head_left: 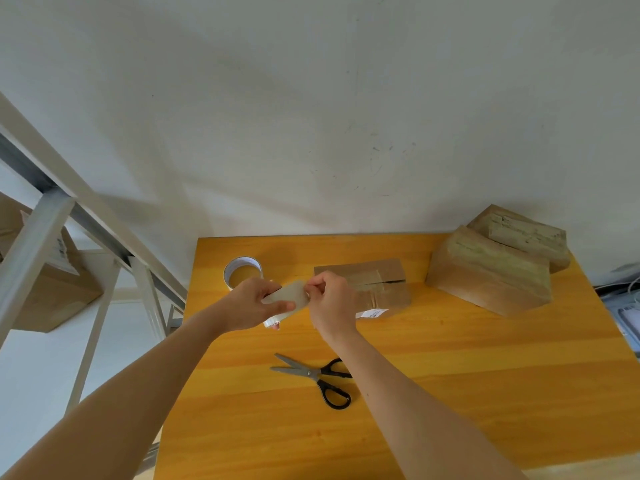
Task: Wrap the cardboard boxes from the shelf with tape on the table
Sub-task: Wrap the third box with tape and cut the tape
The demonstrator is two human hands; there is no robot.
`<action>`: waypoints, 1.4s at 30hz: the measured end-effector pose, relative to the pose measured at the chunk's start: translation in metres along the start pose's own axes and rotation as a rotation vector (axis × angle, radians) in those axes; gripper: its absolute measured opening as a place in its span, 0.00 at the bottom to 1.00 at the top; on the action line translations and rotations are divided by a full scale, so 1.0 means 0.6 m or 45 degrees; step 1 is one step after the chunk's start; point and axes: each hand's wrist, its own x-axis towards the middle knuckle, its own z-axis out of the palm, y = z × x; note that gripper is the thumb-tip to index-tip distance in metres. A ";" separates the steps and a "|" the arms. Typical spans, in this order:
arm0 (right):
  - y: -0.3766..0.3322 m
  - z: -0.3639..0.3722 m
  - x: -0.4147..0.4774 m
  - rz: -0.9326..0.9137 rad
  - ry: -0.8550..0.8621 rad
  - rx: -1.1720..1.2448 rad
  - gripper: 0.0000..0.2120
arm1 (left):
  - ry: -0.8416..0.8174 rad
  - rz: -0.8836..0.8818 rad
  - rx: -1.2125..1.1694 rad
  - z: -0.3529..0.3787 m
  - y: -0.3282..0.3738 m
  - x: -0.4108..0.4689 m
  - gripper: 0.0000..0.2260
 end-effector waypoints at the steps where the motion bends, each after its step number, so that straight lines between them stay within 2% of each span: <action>1: -0.001 -0.001 -0.001 0.004 -0.008 -0.014 0.03 | 0.005 0.012 0.019 0.002 -0.003 0.001 0.13; 5: -0.004 -0.007 0.000 0.019 -0.043 -0.054 0.03 | 0.005 0.025 0.091 0.006 -0.013 0.007 0.10; 16: -0.017 -0.020 -0.006 0.012 -0.079 -0.151 0.05 | 0.023 0.046 0.296 0.011 -0.018 0.024 0.08; 32: -0.037 -0.035 -0.021 -0.078 -0.099 -0.099 0.04 | 0.046 0.036 0.234 0.009 -0.024 0.037 0.07; 36: -0.034 -0.058 0.006 0.163 -0.105 0.241 0.03 | 0.073 0.038 0.194 0.000 -0.019 0.042 0.11; 38: -0.028 -0.074 0.027 0.300 -0.170 0.393 0.04 | 0.109 0.054 0.180 -0.007 -0.019 0.043 0.16; 42: -0.025 -0.091 0.043 0.450 -0.326 0.543 0.05 | 0.175 0.181 0.200 -0.017 -0.020 0.044 0.18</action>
